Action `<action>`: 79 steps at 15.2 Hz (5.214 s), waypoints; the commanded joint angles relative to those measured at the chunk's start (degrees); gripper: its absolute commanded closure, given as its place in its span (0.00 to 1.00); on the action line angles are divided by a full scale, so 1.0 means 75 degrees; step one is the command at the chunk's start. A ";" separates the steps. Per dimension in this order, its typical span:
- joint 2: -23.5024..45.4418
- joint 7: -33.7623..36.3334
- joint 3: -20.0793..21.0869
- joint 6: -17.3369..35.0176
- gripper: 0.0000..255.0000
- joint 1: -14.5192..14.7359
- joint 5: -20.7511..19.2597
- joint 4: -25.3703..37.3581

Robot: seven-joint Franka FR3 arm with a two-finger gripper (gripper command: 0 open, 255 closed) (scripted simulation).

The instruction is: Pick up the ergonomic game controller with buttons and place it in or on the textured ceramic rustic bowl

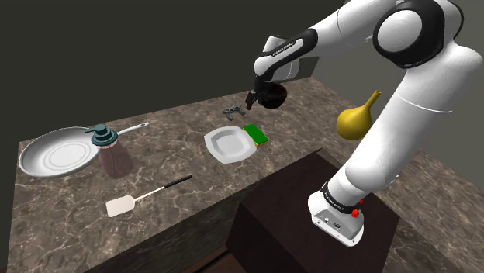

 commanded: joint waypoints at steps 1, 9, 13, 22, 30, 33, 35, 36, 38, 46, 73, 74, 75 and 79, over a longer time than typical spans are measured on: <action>0.0615 -0.0277 0.0001 0.0247 0.00 -0.0090 0.0197 0.0409; 0.2663 -0.0927 0.0216 0.0805 0.00 -0.0480 0.0698 0.2050; 0.3028 -0.0990 0.0294 0.1070 0.00 -0.0519 0.0788 0.2150; 0.3268 -0.1027 0.0345 0.1233 0.00 -0.0545 0.0842 0.2228; 0.3268 -0.1027 0.0345 0.1233 1.00 -0.0546 0.0842 0.2228; 0.3268 -0.1027 0.0345 0.1233 1.00 -0.0545 0.0842 0.2228; 0.3097 -0.0985 0.0304 0.1094 1.00 -0.0516 0.0797 0.2196; 0.3013 -0.0963 0.0284 0.1021 1.00 -0.0502 0.0774 0.2185; 0.2847 -0.0919 0.0245 0.0877 1.00 -0.0475 0.0726 0.2164; 0.2219 -0.0741 0.0106 0.0270 1.00 -0.0379 0.0527 0.2149; 0.0909 -0.1037 -0.0340 -0.1784 1.00 -0.0698 0.0172 0.2855; 0.0953 -0.1224 -0.0392 -0.1820 1.00 -0.0815 0.0213 0.2915; 0.1003 -0.1409 -0.0443 -0.1859 1.00 -0.0933 0.0255 0.2984; 0.1267 -0.2137 -0.0638 -0.2050 1.00 -0.1411 0.0431 0.3354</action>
